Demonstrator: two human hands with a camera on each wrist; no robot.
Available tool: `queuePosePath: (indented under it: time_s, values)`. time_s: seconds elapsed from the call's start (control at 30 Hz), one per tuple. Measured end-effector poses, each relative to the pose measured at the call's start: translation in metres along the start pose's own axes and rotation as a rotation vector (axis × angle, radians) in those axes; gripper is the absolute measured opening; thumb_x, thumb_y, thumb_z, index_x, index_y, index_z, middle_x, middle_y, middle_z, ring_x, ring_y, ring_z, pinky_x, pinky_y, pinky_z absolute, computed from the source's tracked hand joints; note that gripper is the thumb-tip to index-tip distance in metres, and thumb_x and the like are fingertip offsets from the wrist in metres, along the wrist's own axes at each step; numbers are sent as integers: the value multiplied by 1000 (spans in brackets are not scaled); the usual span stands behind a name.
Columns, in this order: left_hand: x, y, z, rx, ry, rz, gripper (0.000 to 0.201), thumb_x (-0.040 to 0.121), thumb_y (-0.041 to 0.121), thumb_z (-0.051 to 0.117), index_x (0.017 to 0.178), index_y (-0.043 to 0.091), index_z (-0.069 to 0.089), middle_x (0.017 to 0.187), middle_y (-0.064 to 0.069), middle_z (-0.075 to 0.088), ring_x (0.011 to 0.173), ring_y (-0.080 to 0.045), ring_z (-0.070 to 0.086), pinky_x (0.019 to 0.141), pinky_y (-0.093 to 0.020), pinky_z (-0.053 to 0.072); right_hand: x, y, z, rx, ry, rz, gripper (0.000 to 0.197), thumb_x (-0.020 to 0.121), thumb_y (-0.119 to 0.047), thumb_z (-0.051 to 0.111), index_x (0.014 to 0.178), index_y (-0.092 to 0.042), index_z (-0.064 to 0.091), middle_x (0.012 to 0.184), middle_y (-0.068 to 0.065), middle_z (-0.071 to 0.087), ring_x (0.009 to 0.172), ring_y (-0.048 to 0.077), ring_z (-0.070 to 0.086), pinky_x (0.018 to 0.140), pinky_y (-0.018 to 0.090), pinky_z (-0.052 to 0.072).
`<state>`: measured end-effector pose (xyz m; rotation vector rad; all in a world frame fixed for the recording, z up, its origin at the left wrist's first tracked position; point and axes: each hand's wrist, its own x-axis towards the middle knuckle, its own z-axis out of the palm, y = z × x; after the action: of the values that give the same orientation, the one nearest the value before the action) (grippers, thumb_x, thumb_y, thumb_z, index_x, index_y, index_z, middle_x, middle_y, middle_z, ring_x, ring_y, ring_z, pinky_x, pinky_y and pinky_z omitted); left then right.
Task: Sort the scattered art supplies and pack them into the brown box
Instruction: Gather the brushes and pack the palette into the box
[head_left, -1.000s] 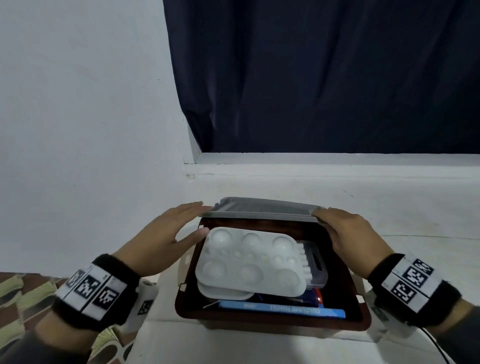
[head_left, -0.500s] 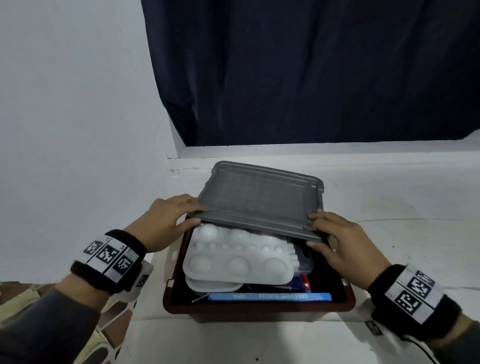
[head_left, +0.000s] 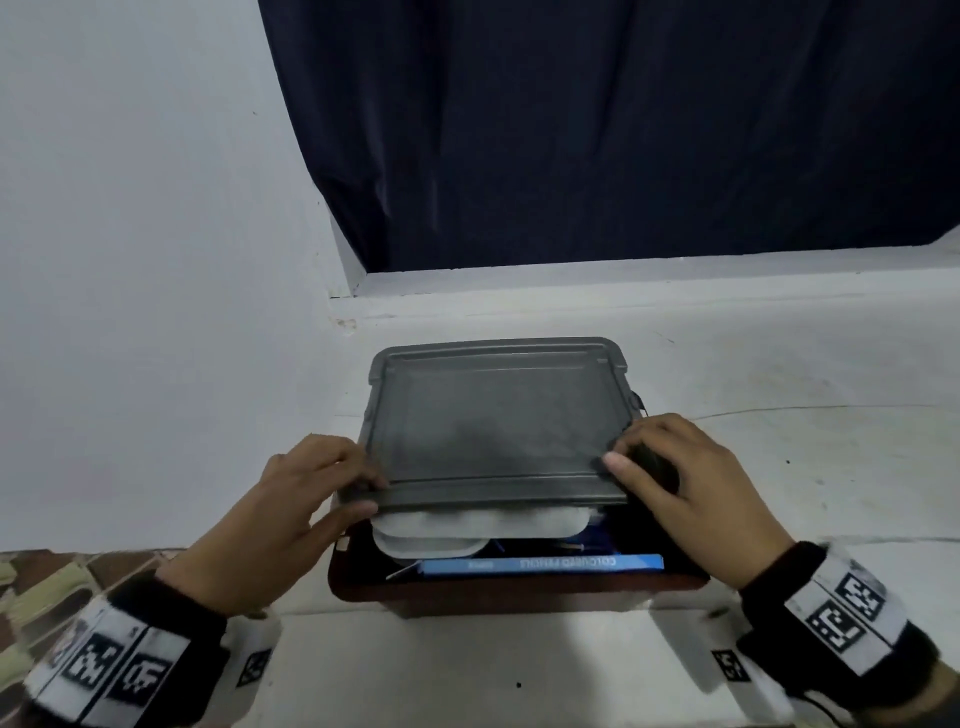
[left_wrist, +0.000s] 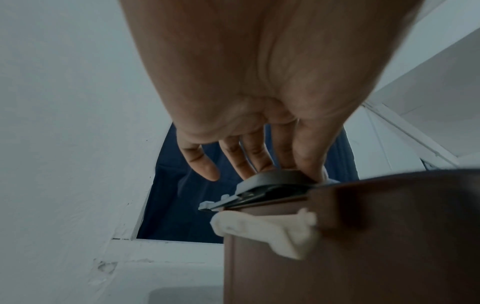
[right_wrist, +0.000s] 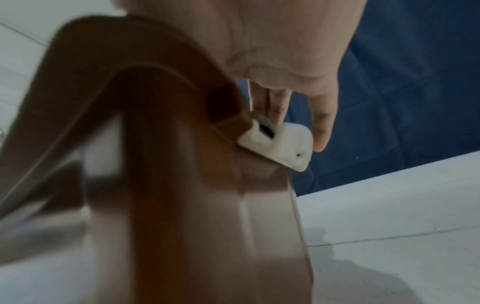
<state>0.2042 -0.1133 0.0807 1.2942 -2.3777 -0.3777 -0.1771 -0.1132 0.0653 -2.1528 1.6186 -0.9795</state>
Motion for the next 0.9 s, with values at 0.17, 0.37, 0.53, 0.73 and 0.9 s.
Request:
queuePosePath:
  time_s: [0.17,0.37,0.53,0.73,0.9]
  values:
    - [-25,17,12,-68,-4,15,22,98,51,42,110,42,58,118,26,53,121,-12,51,94,-35,43,-7,-8,2,-90,105,60,23,91,-47,55,83,-27,65,89,-13,57,89,11,55,78,31,47]
    - [-37,24,18,-114,27,6,16,94,47,54,105,39,63,114,22,58,122,-13,54,96,-27,42,-17,-17,6,-269,23,131,35,89,-44,58,118,-26,65,133,1,50,124,25,44,98,43,45]
    - [-42,34,14,-161,96,-18,15,91,48,58,93,38,70,100,18,65,109,-14,62,88,-21,46,-30,-19,10,-157,-143,199,53,94,-55,41,144,-37,41,162,-16,11,147,7,18,114,22,23]
    - [-39,35,29,-264,327,-147,15,91,43,56,101,38,65,86,10,66,82,-15,63,73,-24,46,-38,-19,10,-94,-54,179,48,89,-55,49,132,-35,53,152,-16,26,133,8,42,100,25,39]
    - [-23,32,39,-376,513,-212,19,93,29,60,111,30,65,100,5,59,82,-20,62,71,-34,51,-35,-17,12,-24,1,178,41,85,-48,58,123,-32,61,144,-17,34,126,2,44,95,20,35]
